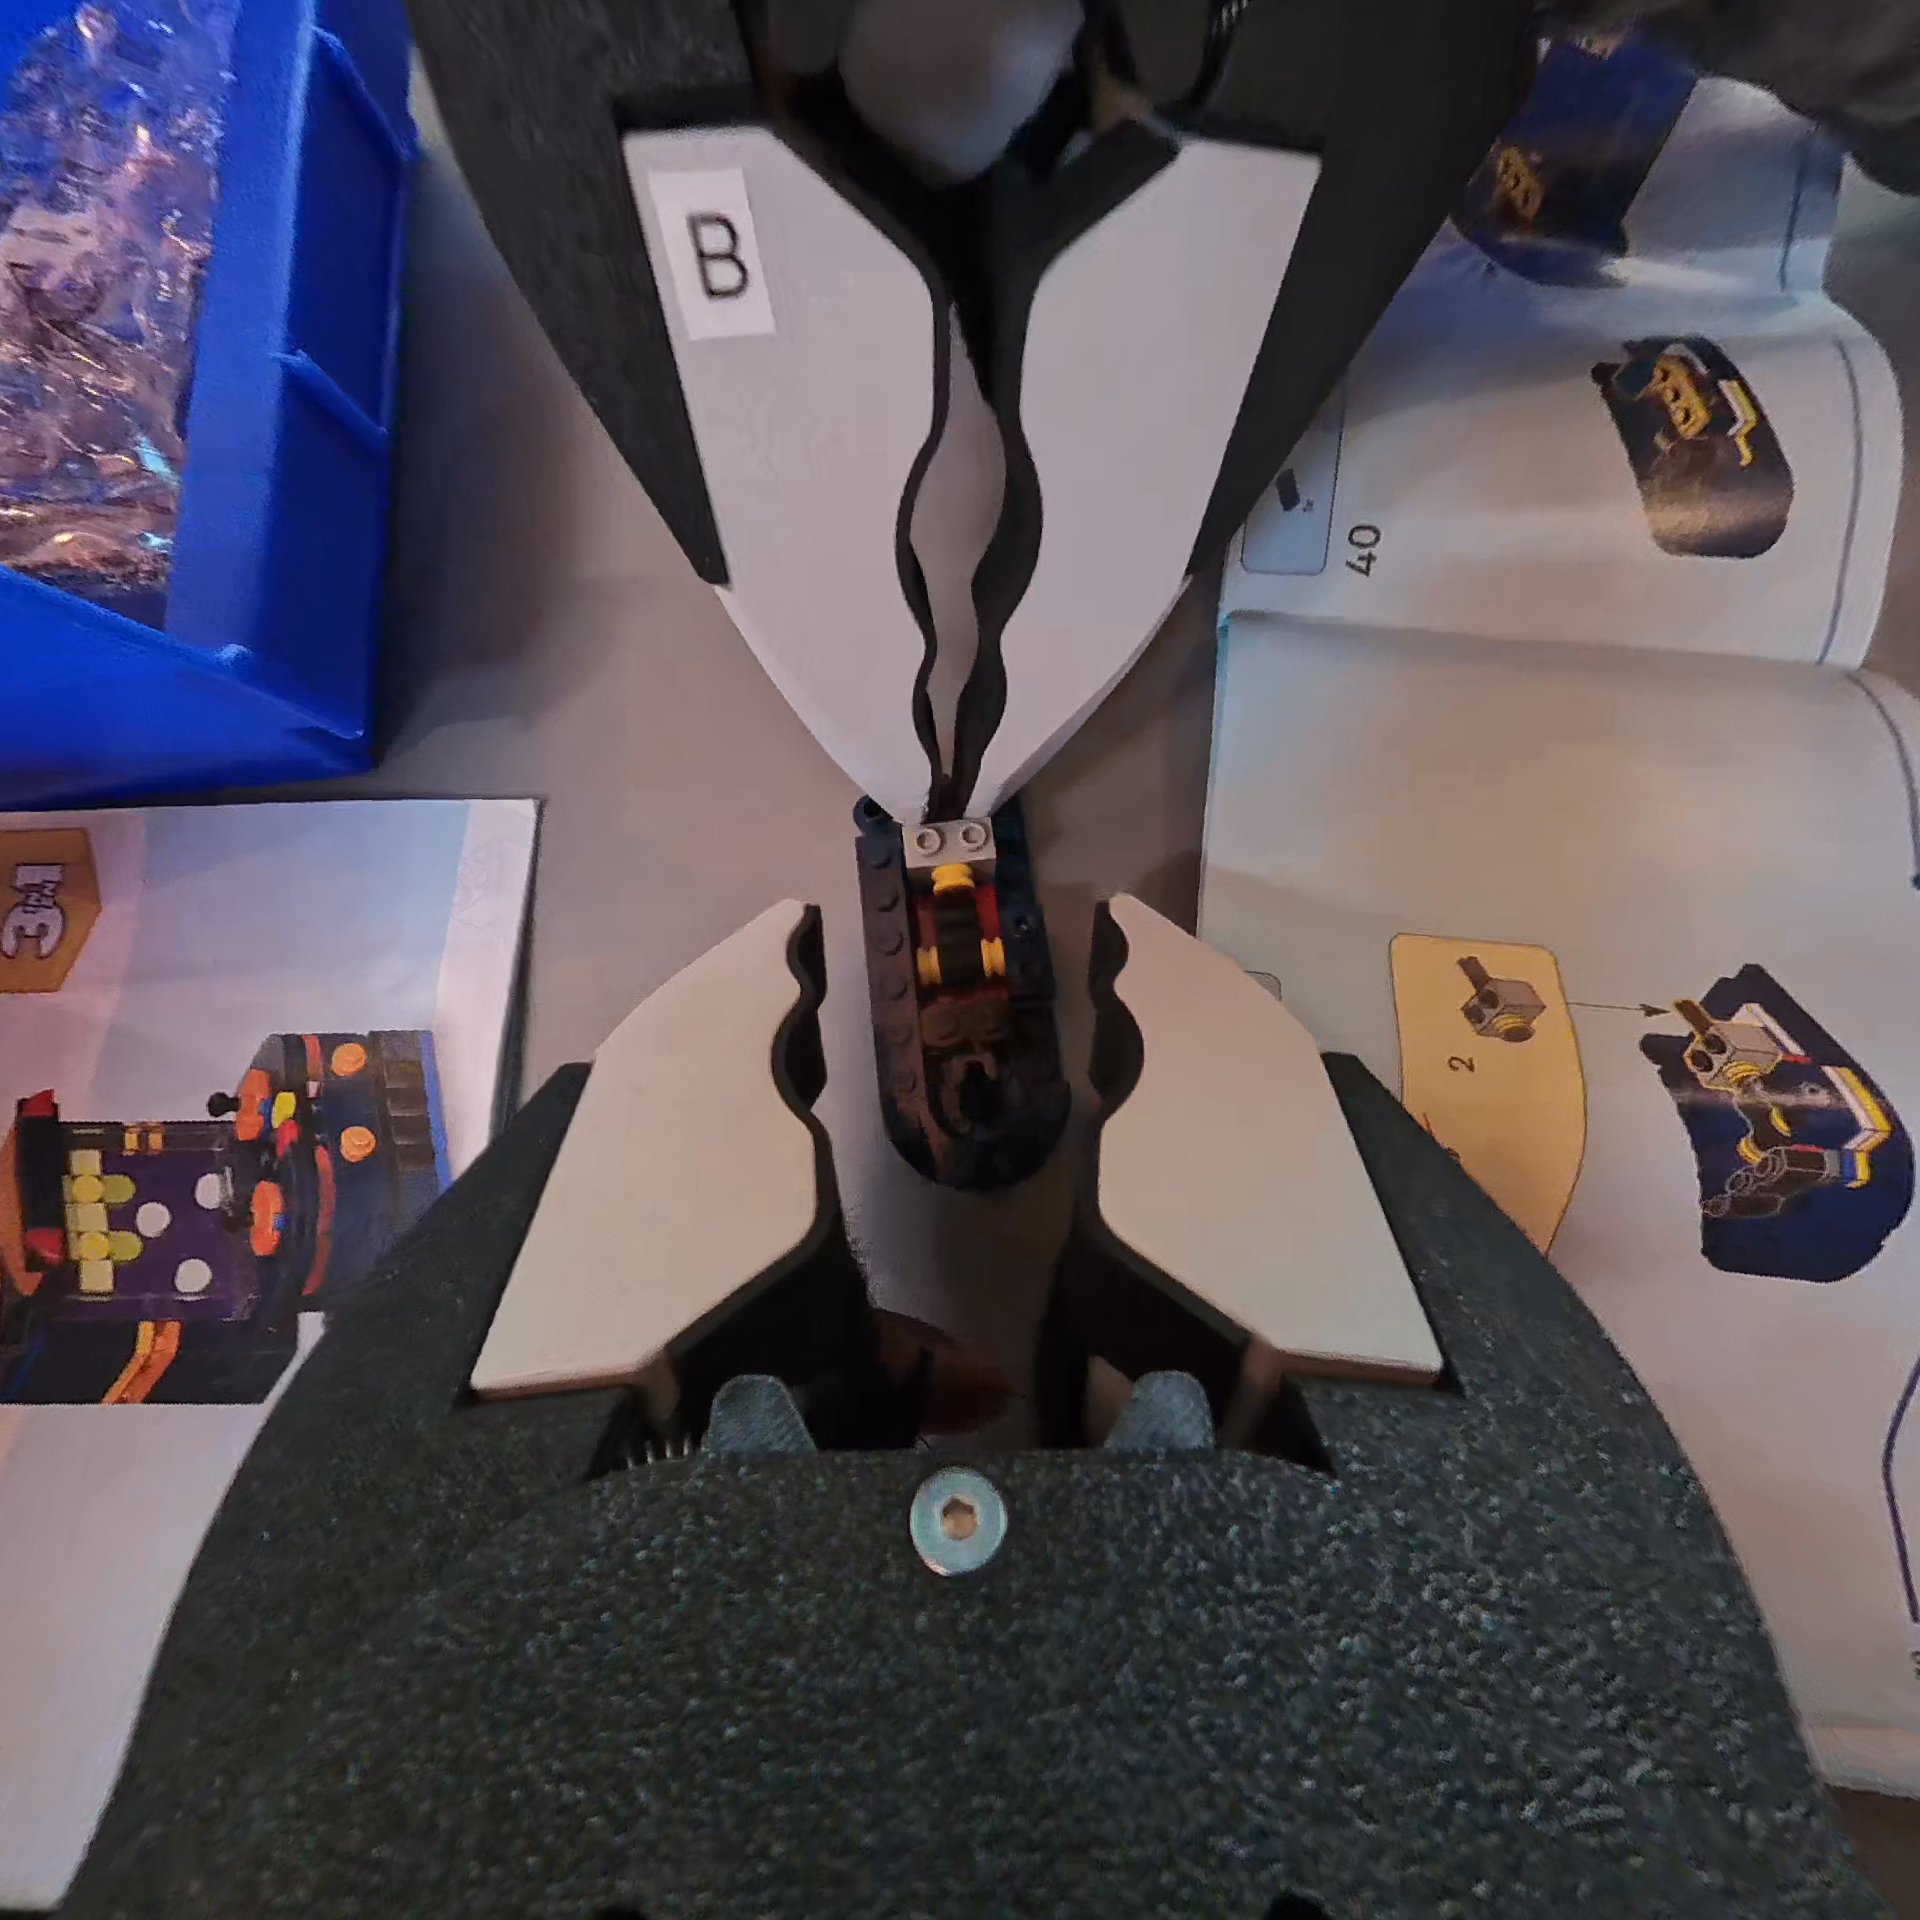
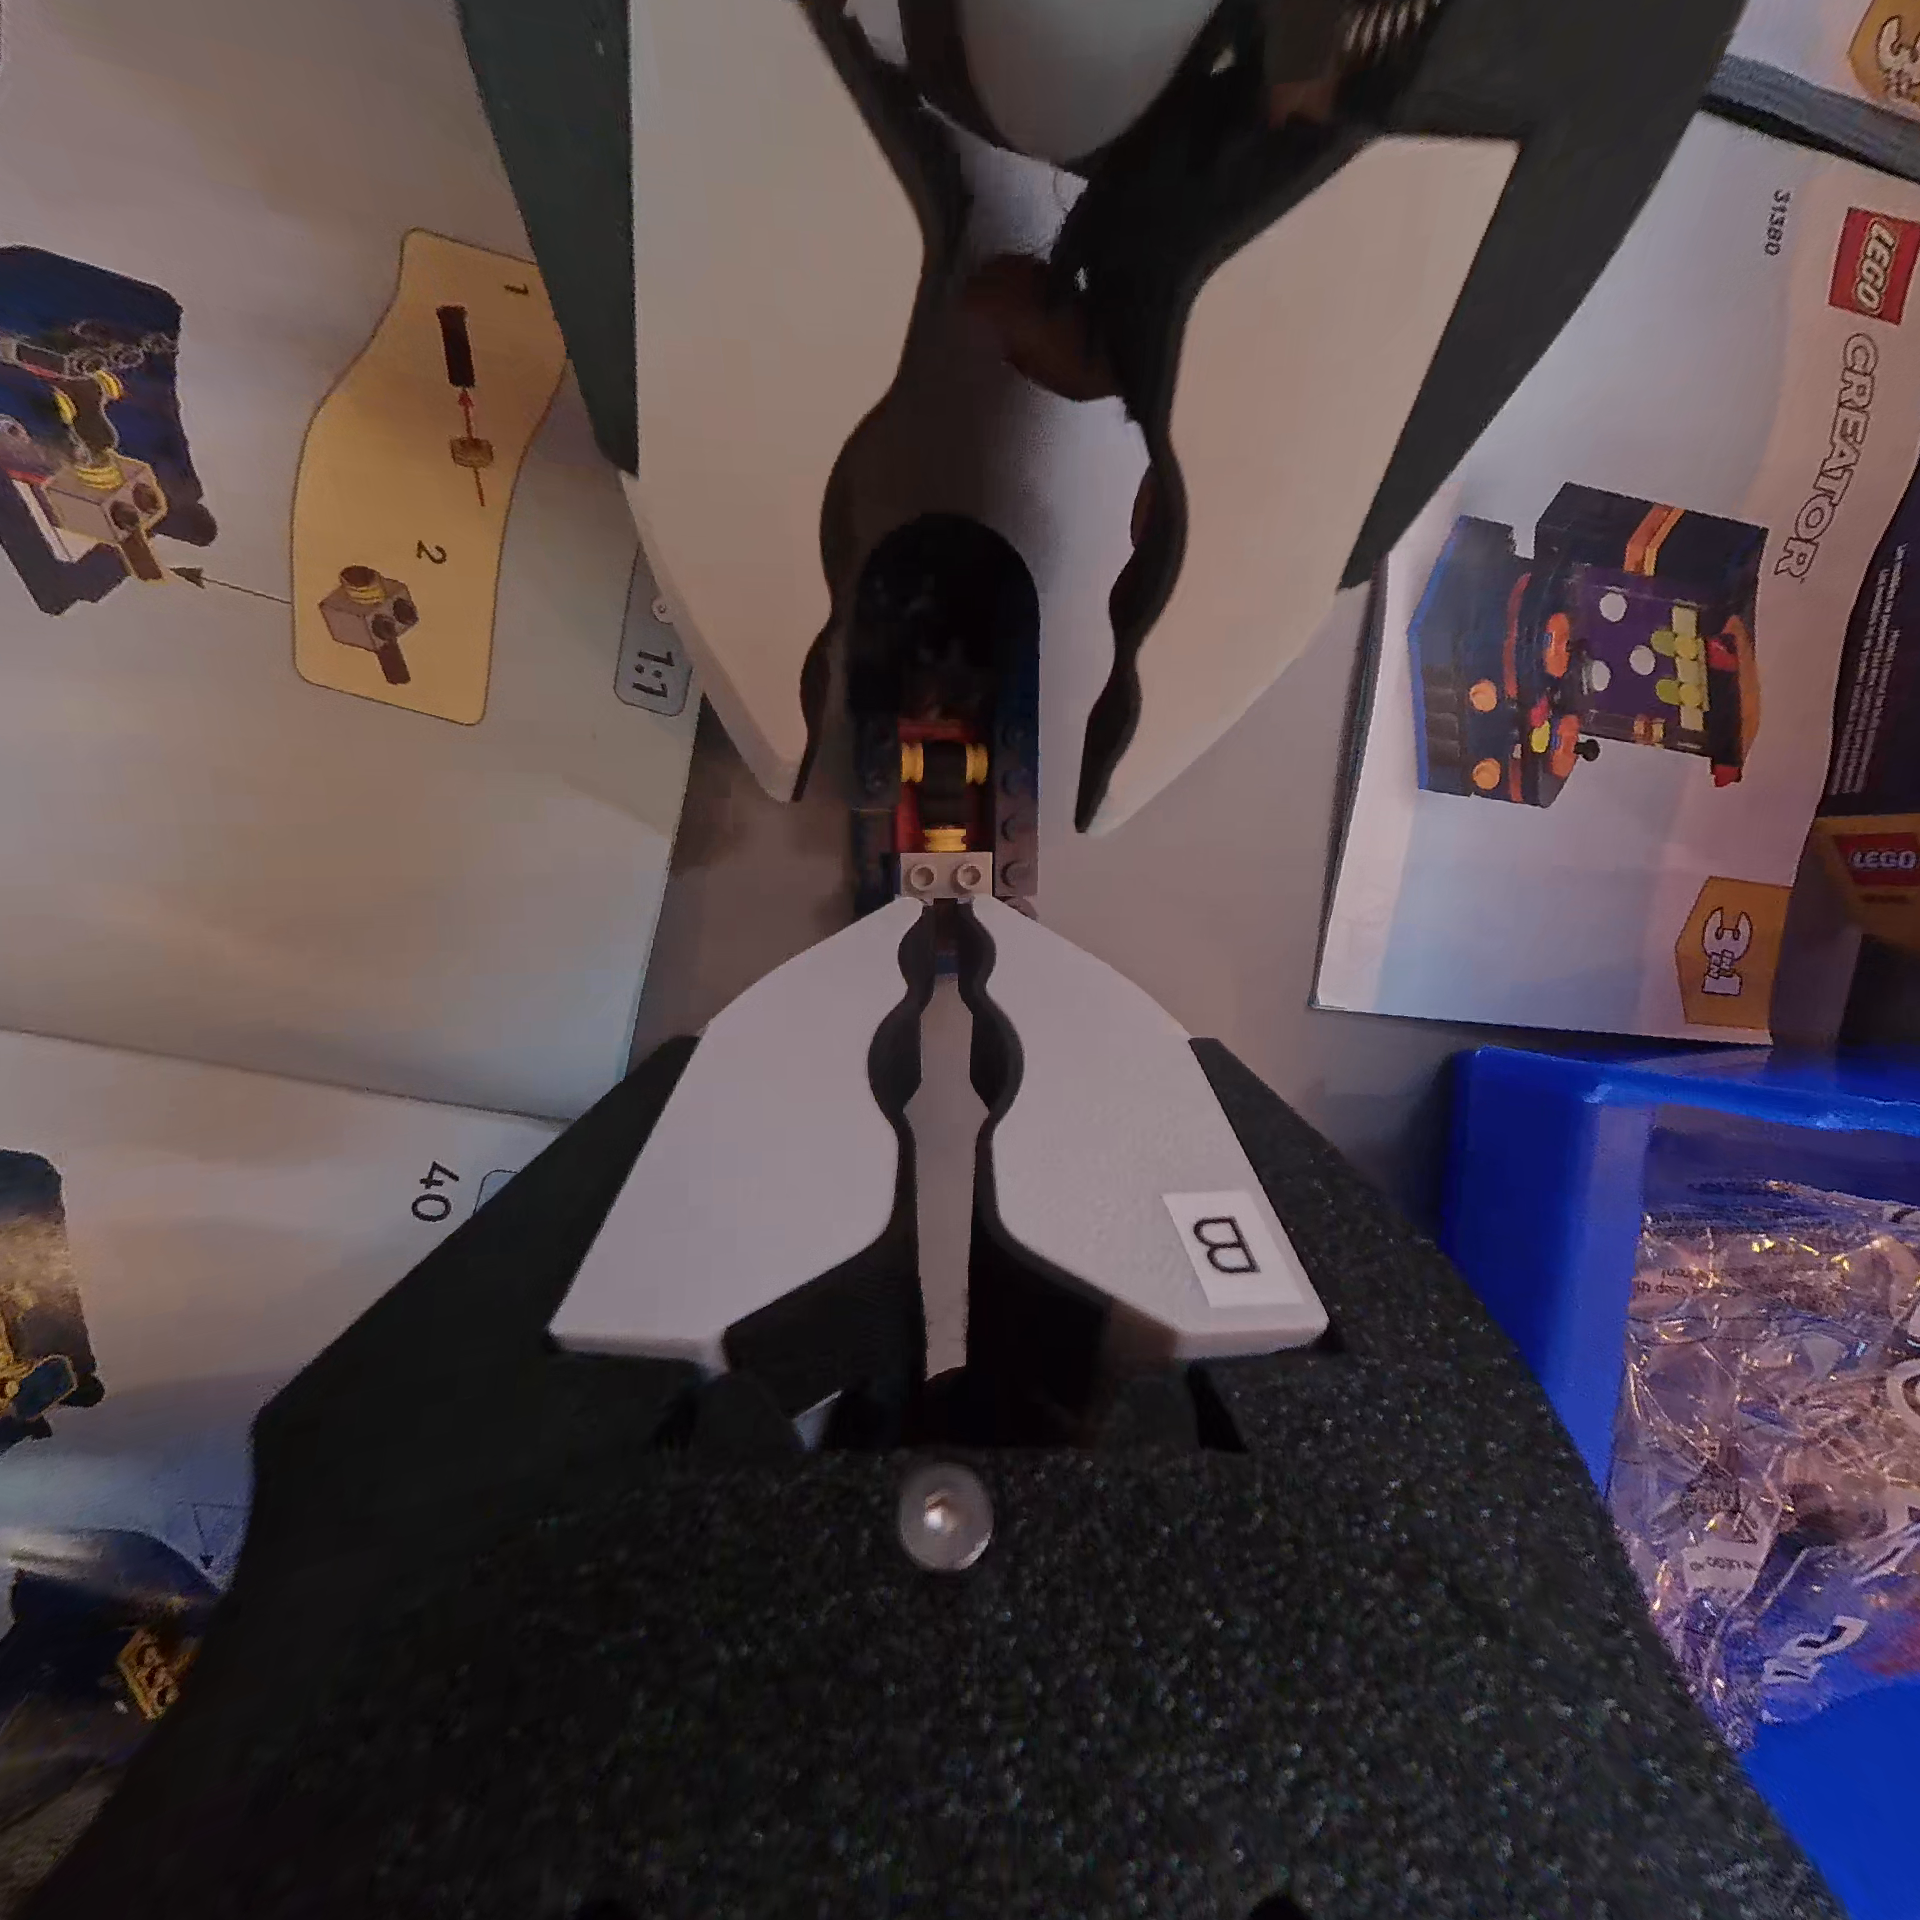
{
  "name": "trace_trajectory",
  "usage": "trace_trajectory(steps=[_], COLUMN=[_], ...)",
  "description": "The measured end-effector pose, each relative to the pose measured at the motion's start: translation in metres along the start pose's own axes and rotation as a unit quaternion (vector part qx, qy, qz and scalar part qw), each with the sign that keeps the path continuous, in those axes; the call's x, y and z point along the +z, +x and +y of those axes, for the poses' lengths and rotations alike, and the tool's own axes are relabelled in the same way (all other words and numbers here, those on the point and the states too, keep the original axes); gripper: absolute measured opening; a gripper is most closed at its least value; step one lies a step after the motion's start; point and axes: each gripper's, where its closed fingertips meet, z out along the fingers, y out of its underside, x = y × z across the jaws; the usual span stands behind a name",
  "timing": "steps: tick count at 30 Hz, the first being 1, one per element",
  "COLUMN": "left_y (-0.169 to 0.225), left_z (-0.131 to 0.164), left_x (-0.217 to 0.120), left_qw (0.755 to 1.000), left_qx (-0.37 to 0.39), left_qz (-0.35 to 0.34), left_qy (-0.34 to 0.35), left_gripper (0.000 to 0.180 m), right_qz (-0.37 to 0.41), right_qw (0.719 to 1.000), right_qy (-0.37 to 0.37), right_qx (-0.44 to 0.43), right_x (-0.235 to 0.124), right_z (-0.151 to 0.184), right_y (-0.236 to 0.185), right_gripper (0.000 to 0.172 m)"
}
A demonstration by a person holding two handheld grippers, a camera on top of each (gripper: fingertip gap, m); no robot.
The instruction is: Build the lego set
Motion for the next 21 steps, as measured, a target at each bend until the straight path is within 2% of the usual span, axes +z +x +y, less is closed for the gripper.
trace_trajectory(steps=[17,21], left_y=[0.005,0.008], left_z=[0.003,-0.016], left_x=[0.006,-0.003], left_qw=[1.0,0.997], left_qx=[0.024,0.063], left_qz=[0.012,0.001], left_qy=[-0.001,0.052], left_gripper=[0.052,0.036], right_qz=[-0.001,0.0], right_qw=[1.0,1.0], right_qy=[-0.003,-0.002], right_qx=[0.001,0.001], right_x=[0.003,0.003], right_z=[0.001,0.001], right_y=[0.0,0.0], right_gripper=[0.004,0.004])
